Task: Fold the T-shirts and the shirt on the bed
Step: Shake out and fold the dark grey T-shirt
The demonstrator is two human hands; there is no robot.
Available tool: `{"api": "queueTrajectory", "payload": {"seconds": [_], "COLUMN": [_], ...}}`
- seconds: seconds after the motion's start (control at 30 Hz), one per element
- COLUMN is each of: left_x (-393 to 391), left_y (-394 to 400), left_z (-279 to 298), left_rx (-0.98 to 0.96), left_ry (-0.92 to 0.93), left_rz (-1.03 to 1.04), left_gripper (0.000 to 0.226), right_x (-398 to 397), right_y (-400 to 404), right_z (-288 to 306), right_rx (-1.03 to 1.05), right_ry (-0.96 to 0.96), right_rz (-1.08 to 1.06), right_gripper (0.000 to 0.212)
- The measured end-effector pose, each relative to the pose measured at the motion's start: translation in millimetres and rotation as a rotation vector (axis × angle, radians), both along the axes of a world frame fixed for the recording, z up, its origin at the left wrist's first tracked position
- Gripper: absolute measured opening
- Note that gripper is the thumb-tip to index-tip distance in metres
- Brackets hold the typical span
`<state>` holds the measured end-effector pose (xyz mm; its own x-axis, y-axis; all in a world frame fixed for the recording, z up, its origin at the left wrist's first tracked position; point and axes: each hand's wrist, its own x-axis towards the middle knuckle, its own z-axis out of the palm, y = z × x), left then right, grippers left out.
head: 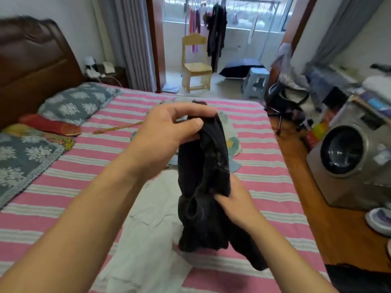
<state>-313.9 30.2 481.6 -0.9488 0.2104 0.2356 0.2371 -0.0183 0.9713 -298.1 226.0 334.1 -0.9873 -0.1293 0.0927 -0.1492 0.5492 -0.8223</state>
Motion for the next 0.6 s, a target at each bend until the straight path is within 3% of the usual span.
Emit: {"api": "queueTrajectory", "payload": {"seconds": [0.1, 0.17, 0.3, 0.43, 0.5, 0.6], "left_x": [4.7, 11.0, 23.1, 10.9, -5.1, -30.6], "left_y": [30.2, 44.2, 66.5, 84.3, 87.4, 91.9], "left_z": [-1.6, -12.5, -29.3, -20.9, -14.2, -11.9], "left_rx": [0.041, 0.050, 0.072, 0.079, 0.032, 0.016], "left_ry": [-0.075, -0.147, -0.248, -0.215, -0.188, -0.224], "left_rz": [0.234, 0.335, 0.424, 0.398, 0.376, 0.182], "left_gripper": [0.035, 0.037, 0.042, 0.042, 0.045, 0.066], "right_x": [3.3, 10.5, 28.8, 52.9, 69.6, 90.9], "right_y": [78.2, 126.0, 195.9, 245.1, 260.7, 244.1], "right_z": [-14.1, -14.4, 12.2, 20.3, 30.5, 70.7], "right_rx": [0.234, 0.232, 0.224, 0.447, 0.312, -0.246], "right_ry": [-0.169, -0.168, -0.042, -0.319, -0.338, -0.325], "right_rz": [-0.056, -0.166, -0.229, -0.072, -0.090, -0.061], "right_gripper": [0.024, 0.016, 0.022, 0.032, 0.030, 0.014]}}
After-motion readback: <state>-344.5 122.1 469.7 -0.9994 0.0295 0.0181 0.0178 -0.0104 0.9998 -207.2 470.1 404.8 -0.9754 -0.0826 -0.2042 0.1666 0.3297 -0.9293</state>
